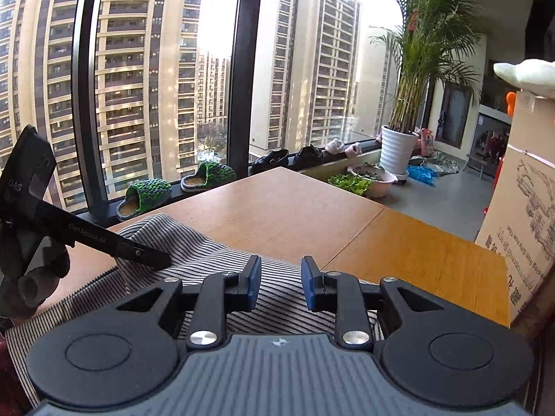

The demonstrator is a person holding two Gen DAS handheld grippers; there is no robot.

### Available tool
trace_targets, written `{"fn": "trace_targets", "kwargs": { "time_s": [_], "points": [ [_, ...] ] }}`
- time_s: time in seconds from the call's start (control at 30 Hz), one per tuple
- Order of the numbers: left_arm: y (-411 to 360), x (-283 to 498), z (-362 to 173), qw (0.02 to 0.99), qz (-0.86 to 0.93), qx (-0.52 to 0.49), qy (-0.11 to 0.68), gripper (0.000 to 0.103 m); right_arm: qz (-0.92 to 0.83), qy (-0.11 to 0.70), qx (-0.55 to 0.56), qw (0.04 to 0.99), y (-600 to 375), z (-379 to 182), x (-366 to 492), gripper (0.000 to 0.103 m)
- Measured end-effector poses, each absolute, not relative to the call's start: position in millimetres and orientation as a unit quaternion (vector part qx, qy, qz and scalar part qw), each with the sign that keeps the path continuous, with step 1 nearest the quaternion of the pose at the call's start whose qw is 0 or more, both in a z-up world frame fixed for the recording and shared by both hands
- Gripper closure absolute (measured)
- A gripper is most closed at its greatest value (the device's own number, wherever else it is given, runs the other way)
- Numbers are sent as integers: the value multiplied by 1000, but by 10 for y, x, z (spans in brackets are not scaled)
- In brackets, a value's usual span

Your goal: Fold clothes

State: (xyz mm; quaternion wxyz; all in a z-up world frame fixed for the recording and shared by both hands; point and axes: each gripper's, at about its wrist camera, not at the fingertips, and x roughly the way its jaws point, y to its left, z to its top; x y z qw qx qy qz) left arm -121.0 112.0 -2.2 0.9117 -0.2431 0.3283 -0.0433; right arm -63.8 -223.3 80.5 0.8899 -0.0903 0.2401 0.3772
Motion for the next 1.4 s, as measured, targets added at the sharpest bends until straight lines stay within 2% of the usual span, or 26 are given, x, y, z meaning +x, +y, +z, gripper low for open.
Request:
{"fn": "trace_targets", "kwargs": {
  "time_s": [0.07,0.13,0.23,0.33,0.43,0.5,0.6,0.63,0.67,0.77,0.87,0.9,0.93,1.0,1.17,1.3,1.4],
  "points": [
    [1045,-1147,7,916,-41,-225,329,51,357,303,-43,882,-2420,582,-407,79],
    [966,-1060,25,922,-48,-202,328,51,343,335,-26,877,-2548,330,-339,84],
    [888,-912,25,928,-70,-169,323,48,327,324,-3,888,-2656,287,-468,84],
    [949,-782,93,925,-71,-177,327,46,320,324,21,890,-2739,246,-574,84],
    [982,-899,392,944,-50,-165,282,48,316,325,29,891,-2776,220,-617,84],
    [988,-1022,631,954,-59,-163,243,46,317,324,26,891,-2751,211,-629,82],
    [956,-978,750,958,-52,-152,238,40,320,321,12,891,-2689,219,-660,79],
    [952,-915,699,954,-44,-155,252,36,320,319,7,892,-2651,227,-656,78],
    [952,-833,615,949,-35,-159,271,37,321,317,1,892,-2614,235,-653,77],
    [929,-684,310,930,-24,-176,321,46,321,307,-23,896,-2522,352,-697,74],
    [853,-759,112,935,-25,-141,324,42,361,274,-62,889,-2354,645,-753,74],
    [858,-794,105,938,-27,-130,319,42,384,260,-81,883,-2256,758,-759,68],
    [871,-815,110,940,-28,-124,317,41,407,247,-106,873,-2131,857,-750,49],
    [922,-856,119,941,-35,-114,316,39,455,227,-154,847,-1834,977,-710,19],
    [1117,-959,54,939,-43,-129,316,28,543,251,-200,776,-1116,964,-474,19],
    [1303,-1064,-11,934,-43,-174,311,28,551,276,-238,751,-752,680,-220,19],
    [1374,-1137,-37,932,-42,-194,302,28,569,316,-214,728,-646,557,-51,19]
  ]
}}
